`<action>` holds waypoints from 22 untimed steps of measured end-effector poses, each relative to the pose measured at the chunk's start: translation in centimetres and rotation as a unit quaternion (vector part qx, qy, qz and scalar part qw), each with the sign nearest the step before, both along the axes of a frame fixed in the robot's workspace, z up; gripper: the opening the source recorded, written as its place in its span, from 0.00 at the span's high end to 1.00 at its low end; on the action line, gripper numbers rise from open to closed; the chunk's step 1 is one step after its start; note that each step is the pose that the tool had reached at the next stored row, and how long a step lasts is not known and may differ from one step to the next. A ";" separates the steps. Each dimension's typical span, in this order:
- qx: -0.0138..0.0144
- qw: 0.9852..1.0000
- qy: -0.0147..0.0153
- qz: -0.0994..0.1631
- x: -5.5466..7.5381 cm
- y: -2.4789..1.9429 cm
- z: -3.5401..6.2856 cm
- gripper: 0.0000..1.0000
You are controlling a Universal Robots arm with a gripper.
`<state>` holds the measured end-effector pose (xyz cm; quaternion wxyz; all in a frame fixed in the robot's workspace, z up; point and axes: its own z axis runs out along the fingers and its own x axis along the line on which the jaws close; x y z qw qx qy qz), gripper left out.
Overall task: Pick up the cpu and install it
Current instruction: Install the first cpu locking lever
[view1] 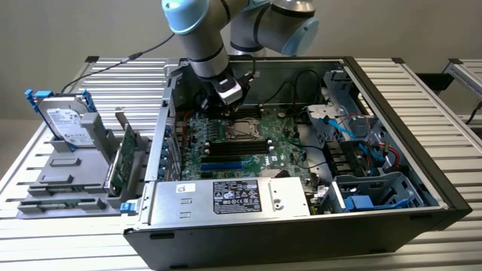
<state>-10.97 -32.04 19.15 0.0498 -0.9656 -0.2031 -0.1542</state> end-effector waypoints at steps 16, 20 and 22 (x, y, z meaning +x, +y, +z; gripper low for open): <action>0.000 1.000 0.000 0.001 0.9 0.00 -0.02 0.89; 0.000 1.000 0.000 0.001 1.2 0.00 -0.03 0.89; 0.000 1.000 0.000 0.001 1.3 0.00 -0.04 0.89</action>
